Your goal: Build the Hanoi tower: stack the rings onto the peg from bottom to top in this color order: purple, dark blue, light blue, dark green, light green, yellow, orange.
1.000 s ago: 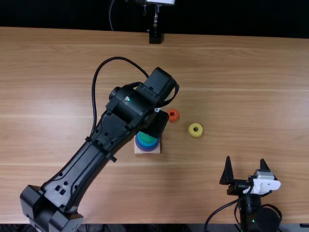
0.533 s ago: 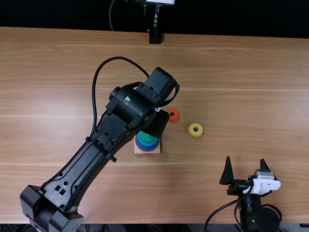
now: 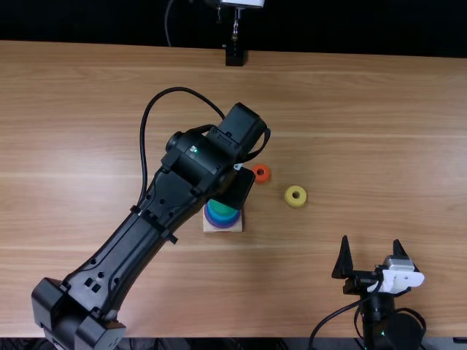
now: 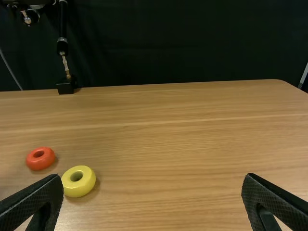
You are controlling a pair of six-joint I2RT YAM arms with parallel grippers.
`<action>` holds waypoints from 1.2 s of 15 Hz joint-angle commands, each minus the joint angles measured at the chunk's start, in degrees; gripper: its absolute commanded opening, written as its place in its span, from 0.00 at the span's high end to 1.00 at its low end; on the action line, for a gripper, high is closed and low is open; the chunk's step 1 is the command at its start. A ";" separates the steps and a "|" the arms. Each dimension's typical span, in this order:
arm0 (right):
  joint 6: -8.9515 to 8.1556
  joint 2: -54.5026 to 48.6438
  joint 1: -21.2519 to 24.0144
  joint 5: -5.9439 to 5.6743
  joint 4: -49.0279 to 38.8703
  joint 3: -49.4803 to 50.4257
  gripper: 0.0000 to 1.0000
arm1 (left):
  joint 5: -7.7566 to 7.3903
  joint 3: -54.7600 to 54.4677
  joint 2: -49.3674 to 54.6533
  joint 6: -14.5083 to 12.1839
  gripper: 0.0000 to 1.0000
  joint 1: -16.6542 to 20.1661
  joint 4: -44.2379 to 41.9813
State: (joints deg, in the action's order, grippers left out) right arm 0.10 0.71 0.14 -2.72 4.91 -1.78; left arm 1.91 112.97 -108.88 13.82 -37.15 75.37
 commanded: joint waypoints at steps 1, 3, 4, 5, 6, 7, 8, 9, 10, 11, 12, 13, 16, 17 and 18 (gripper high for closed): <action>-0.20 -0.71 0.56 -0.02 0.22 0.73 0.00 | -0.22 -1.70 1.39 0.62 1.00 -0.21 -0.07; -0.20 -0.71 0.56 -0.02 0.22 0.73 0.00 | -0.33 -2.40 1.30 0.62 1.00 -0.12 -0.07; -0.20 -0.71 0.56 -0.02 0.22 0.73 0.00 | -0.33 -2.49 1.30 0.62 1.00 -0.12 -0.07; -0.20 -0.71 0.56 -0.02 0.22 0.73 0.00 | -0.44 -2.49 1.30 0.62 1.00 -0.12 -0.07; -0.20 -0.71 0.56 -0.02 0.22 0.73 0.00 | -0.54 -2.49 1.13 0.52 1.00 -0.12 -0.17; -0.20 -0.71 0.56 -0.02 0.22 0.73 0.00 | -0.54 -2.49 0.25 0.41 0.88 -0.21 -0.17; -0.20 -0.71 0.56 -0.02 0.22 0.73 0.00 | -0.54 -2.58 0.07 0.52 0.44 -0.12 -0.28; -0.20 -0.71 0.56 -0.02 0.22 0.73 0.00 | -0.54 -3.02 0.16 0.62 0.00 -0.03 -0.17; -0.20 -0.71 0.56 -0.02 0.22 0.73 0.00 | -0.65 -3.98 0.34 0.62 0.00 -0.03 -0.28; -0.20 -0.71 0.56 -0.02 0.22 0.73 0.00 | -0.54 -4.77 0.34 0.62 0.00 -0.03 -0.60; -0.20 -0.71 0.56 -0.02 0.22 0.73 0.00 | -0.65 -4.77 0.42 0.62 0.00 0.06 -1.65; -0.20 -0.71 0.56 -0.02 0.22 0.73 0.00 | -0.75 -4.77 0.60 0.52 0.00 0.14 -3.44; -0.20 -0.71 0.56 -0.02 0.22 0.73 0.00 | -0.65 -4.51 3.41 0.52 0.00 0.50 -8.08; -0.20 -0.71 0.56 -0.02 0.22 0.73 0.00 | -0.54 -4.60 5.43 0.62 0.00 0.50 -9.77; -0.20 -0.71 0.56 -0.02 0.22 0.73 0.00 | -0.54 -4.77 7.63 0.62 0.00 0.93 -11.99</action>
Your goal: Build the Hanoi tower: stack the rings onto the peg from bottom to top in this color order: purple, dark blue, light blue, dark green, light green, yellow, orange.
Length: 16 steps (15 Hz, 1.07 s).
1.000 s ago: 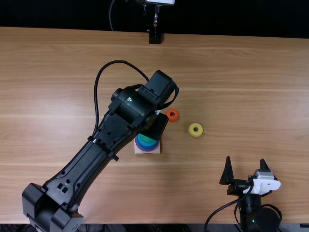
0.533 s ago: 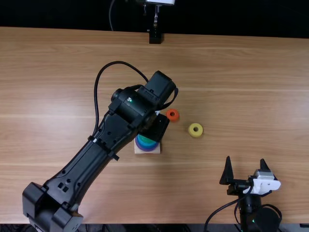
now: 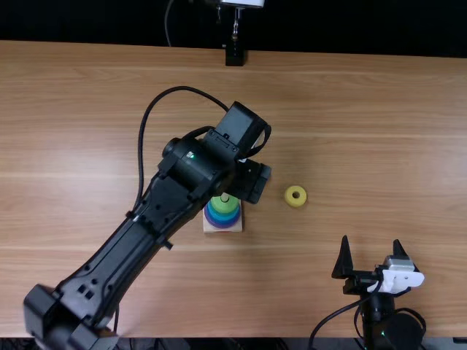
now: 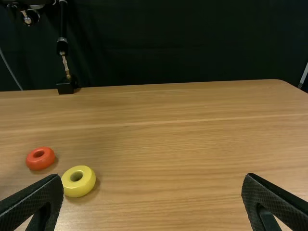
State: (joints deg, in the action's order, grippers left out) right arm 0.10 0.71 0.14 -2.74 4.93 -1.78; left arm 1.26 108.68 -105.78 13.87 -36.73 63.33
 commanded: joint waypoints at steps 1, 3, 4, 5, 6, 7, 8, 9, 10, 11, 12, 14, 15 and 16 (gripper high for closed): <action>-0.20 -0.71 0.56 0.00 0.20 0.73 0.00 | 0.11 -0.67 6.99 0.58 0.00 2.01 -1.53; -0.20 -0.71 0.56 0.00 0.20 0.73 0.00 | 0.96 -0.93 12.44 0.37 0.00 5.09 -4.90; -0.20 -0.71 0.56 0.00 0.20 0.73 0.00 | 1.06 -3.83 17.10 0.26 0.00 8.08 -6.59; -0.20 -0.71 0.56 0.00 0.20 0.73 0.00 | 1.06 -9.63 22.19 0.37 0.00 12.30 -9.01; -0.20 -0.71 0.56 0.00 0.20 0.73 0.00 | 1.17 -15.96 27.03 0.37 0.00 15.99 -13.13; -0.20 -0.71 0.56 0.00 0.20 0.73 0.00 | 1.06 -23.08 31.86 0.48 0.00 18.27 -18.08; -0.20 -0.71 0.56 0.00 0.20 0.73 0.00 | 1.06 -30.64 37.49 0.37 0.00 20.03 -23.78; -0.20 -0.71 0.56 0.00 0.20 0.73 0.00 | 1.06 -38.46 43.37 0.37 0.00 22.84 -29.90; -0.20 -0.71 0.56 0.00 0.20 0.73 0.00 | 0.96 -45.84 49.09 0.48 0.00 26.18 -35.70; -0.20 -0.71 0.56 0.00 0.20 0.73 0.00 | 0.96 -53.31 54.80 0.37 0.00 28.64 -41.50; -0.20 -0.71 0.56 0.00 0.20 0.73 0.00 | 0.96 -61.31 61.57 0.37 0.00 30.05 -47.09; -0.20 -0.71 0.56 0.00 0.20 0.73 0.00 | 0.96 -76.25 72.47 0.16 0.00 30.49 -56.16; -0.20 -0.71 0.56 0.00 0.20 0.73 0.00 | 0.96 -83.46 77.04 -0.05 0.00 30.58 -59.64; -0.20 -0.71 0.56 0.00 0.30 0.73 0.00 | 0.96 -90.14 81.69 -0.16 0.00 30.58 -61.85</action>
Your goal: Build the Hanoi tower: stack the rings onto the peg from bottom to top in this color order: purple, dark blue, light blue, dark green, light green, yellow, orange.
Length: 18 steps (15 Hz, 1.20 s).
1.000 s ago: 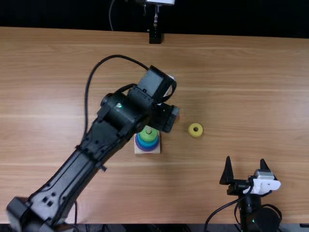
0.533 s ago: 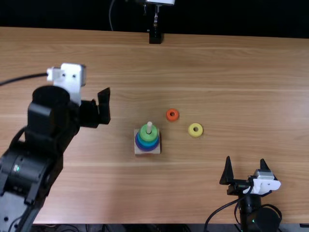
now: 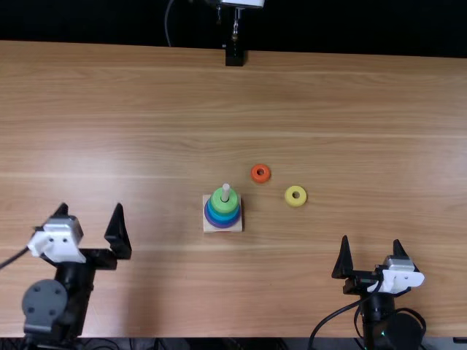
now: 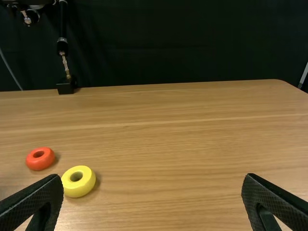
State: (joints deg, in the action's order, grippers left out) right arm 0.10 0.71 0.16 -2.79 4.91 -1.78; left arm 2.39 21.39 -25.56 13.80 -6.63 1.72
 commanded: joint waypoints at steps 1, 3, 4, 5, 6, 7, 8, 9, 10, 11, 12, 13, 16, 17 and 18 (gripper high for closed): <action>-0.20 -0.71 0.54 0.04 0.22 0.73 0.00 | -0.28 -8.82 6.31 -0.20 0.00 0.39 -1.50; -0.20 -0.71 0.54 0.04 0.22 0.73 0.00 | -0.81 -16.11 13.26 -0.20 0.00 0.57 -1.82; -0.20 -0.71 0.54 0.04 0.22 0.73 0.00 | -0.92 -18.14 15.01 -0.72 0.00 1.18 -1.82; -0.20 -0.71 0.54 0.04 0.22 0.73 0.00 | -1.02 -19.89 17.30 -1.78 0.00 1.54 -1.72; -0.20 -0.71 0.54 0.04 0.22 0.73 0.00 | -1.13 -20.77 19.67 -4.10 0.00 1.62 -1.50; -0.20 -0.71 0.54 0.04 0.22 0.73 0.00 | -1.13 -21.04 21.34 -7.37 0.00 1.71 -1.50; -0.20 -0.71 0.54 0.04 0.22 0.73 0.00 | -1.02 -21.39 23.10 -10.96 0.00 1.98 -1.29; -0.20 -0.71 0.54 0.04 0.22 0.73 0.00 | -0.92 -21.39 24.59 -13.70 0.00 2.33 -0.34; -0.20 -0.71 0.54 0.04 0.22 0.73 0.00 | -0.81 -21.39 25.56 -14.75 0.00 3.21 2.08; -0.20 -0.71 0.54 0.04 0.22 0.73 0.00 | -0.49 -21.39 25.56 -14.44 0.00 4.08 4.09; -0.20 -0.71 0.54 0.04 0.22 0.73 0.00 | -0.39 -21.39 25.56 -14.22 0.00 4.35 4.19; -0.20 -0.71 0.54 0.04 0.22 0.73 0.00 | -0.28 -21.39 25.56 -14.33 0.00 4.79 4.30; -0.20 -0.71 0.54 0.04 0.22 0.73 0.00 | -0.39 -21.39 25.56 -14.75 0.00 4.88 4.09; -0.20 -0.71 0.54 0.04 0.22 0.73 0.00 | -0.28 -21.39 25.56 -14.75 0.00 4.79 4.09; -0.20 -0.71 0.54 0.04 0.22 0.73 0.00 | -0.28 -21.39 25.56 -14.75 0.00 4.79 4.09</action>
